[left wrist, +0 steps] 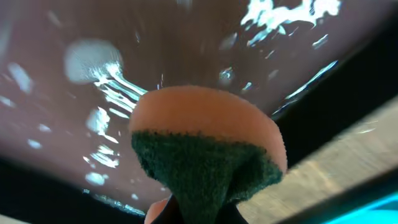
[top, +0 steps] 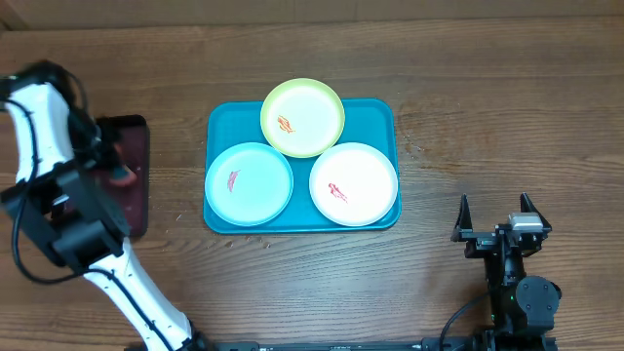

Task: Clean dirty plates on tray and stack at the side
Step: 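Lift the sponge with the left gripper and carry it over the light blue plate, then drop the sponge onto the light blue plate and raise the left gripper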

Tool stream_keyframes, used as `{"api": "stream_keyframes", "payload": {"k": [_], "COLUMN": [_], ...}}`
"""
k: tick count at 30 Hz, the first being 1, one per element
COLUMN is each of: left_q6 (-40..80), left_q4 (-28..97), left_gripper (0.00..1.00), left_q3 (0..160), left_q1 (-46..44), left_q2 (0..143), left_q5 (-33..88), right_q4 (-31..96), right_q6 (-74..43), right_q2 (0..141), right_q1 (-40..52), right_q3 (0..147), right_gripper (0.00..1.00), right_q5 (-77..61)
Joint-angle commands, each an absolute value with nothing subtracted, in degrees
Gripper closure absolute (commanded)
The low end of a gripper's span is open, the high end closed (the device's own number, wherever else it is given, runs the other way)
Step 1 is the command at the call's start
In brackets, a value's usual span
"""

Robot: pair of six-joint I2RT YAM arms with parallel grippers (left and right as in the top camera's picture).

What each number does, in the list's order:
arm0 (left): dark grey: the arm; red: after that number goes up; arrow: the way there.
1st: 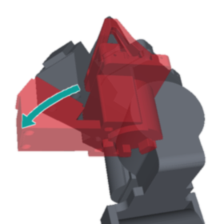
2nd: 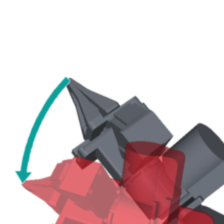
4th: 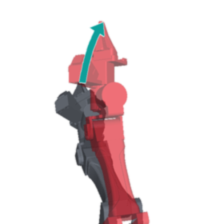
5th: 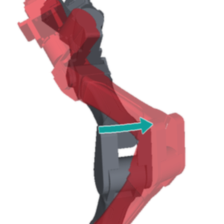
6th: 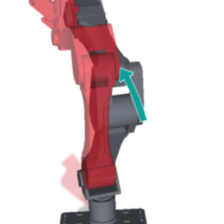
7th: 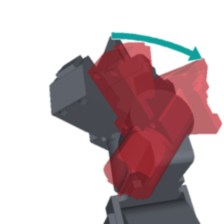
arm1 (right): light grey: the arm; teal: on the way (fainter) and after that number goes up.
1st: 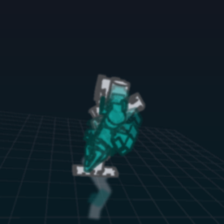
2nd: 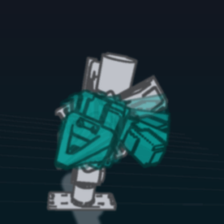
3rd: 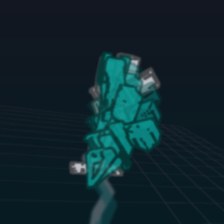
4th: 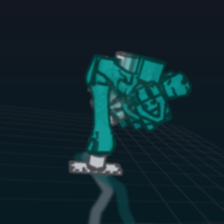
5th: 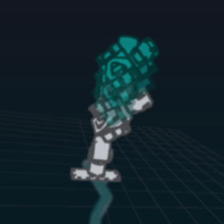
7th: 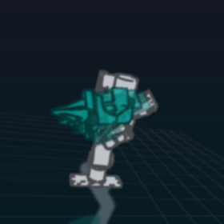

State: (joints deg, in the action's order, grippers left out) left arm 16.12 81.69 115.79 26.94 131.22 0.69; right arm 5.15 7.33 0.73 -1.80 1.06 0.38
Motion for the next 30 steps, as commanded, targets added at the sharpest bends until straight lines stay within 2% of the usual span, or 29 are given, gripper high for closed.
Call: {"api": "stream_keyframes", "payload": {"k": [1,4,6,9,12,21,25,30], "left_q6": [15.1,16.5,14.1,12.0,11.3,7.2,6.9,15.7], "left_q4": [87.0,95.7,96.8,96.5,96.8,96.1,87.7,76.0], "left_gripper": [0.96,0.96,0.96,0.96,0.96,0.96,0.96,0.96], "left_q3": [123.5,135.6,141.9,144.1,143.6,123.0,110.0,98.5], "left_q1": [27.9,28.2,28.1,27.6,25.3,6.4,-2.7,-10.8], "left_q2": [129.3,129.2,128.4,124.4,121.3,118.2,118.3,118.4], "left_q5": [-1.6,1.4,7.1,17.3,19.6,18.9,17.3,5.8], "right_q4": [4.8,4.8,4.8,4.8,4.8,4.8,4.8,4.8], "right_q6": [7.3,7.3,7.3,7.3,7.3,7.3,7.3,7.3], "right_q2": [0.2,0.2,0.2,0.2,0.2,0.2,0.2,0.2], "right_q1": [-2.0,-2.0,-2.0,-2.0,-2.0,-2.0,-2.0,-2.0], "right_q3": [0.5,0.5,0.5,0.5,0.5,0.5,0.5,0.5], "right_gripper": [0.0,0.0,0.0,0.0,0.0,0.0,0.0,0.0], "right_q5": [0.3,0.3,0.3,0.3,0.3,0.3,0.3,0.3]}}
